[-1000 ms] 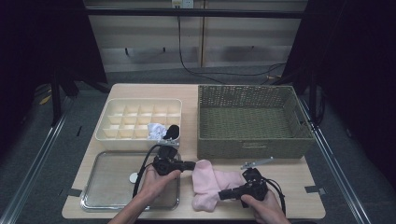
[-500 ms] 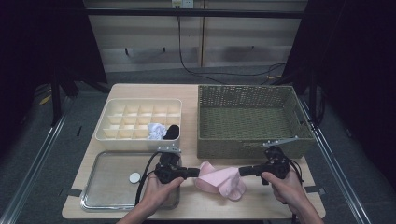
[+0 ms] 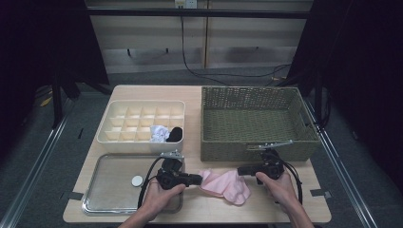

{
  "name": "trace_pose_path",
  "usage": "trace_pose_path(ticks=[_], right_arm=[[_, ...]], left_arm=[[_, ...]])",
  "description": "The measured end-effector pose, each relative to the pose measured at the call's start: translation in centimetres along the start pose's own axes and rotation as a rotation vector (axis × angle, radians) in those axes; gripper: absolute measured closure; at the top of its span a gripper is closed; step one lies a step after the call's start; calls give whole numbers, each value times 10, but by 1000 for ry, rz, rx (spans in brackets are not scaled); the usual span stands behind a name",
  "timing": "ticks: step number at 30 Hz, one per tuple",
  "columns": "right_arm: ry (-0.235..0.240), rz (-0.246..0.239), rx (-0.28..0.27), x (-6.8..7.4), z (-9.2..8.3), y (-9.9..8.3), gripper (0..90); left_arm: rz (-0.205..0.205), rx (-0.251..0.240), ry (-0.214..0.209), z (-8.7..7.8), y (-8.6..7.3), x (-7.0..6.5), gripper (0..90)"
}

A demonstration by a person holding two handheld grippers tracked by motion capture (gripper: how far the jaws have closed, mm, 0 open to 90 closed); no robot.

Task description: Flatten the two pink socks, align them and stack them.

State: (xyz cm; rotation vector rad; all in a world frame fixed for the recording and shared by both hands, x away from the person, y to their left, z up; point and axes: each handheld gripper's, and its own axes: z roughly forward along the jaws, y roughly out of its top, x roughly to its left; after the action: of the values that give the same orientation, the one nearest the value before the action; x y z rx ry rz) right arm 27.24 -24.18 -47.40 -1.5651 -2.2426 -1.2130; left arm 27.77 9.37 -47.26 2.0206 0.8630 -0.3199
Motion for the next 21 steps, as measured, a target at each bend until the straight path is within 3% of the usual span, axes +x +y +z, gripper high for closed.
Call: trace_pose_path(ticks=[5, 7, 12, 15, 17, 19, 21], right_arm=[[-28, 0, -54, 3, -6, -1, 741], [-26, 12, -91, 3, -16, -5, 712], [-7, 3, -44, 10, -16, -23, 729], [-20, 0, -22, 13, -7, -32, 672], [-52, -4, -19, 12, -1, -34, 625], [-44, -7, -10, 12, 2, -33, 626], [-36, -7, 1, 13, 5, -32, 627]], left_arm=[[2, -11, 1, 0, 3, -2, 695], [21, -20, 7, -1, 9, -5, 656], [47, -20, 31, 1, 20, -5, 578], [64, -26, 55, 8, 28, -5, 552], [70, -32, 63, 13, 29, -4, 551], [84, -21, 80, 22, 29, -5, 550], [90, -7, 65, 26, 28, -4, 534]])
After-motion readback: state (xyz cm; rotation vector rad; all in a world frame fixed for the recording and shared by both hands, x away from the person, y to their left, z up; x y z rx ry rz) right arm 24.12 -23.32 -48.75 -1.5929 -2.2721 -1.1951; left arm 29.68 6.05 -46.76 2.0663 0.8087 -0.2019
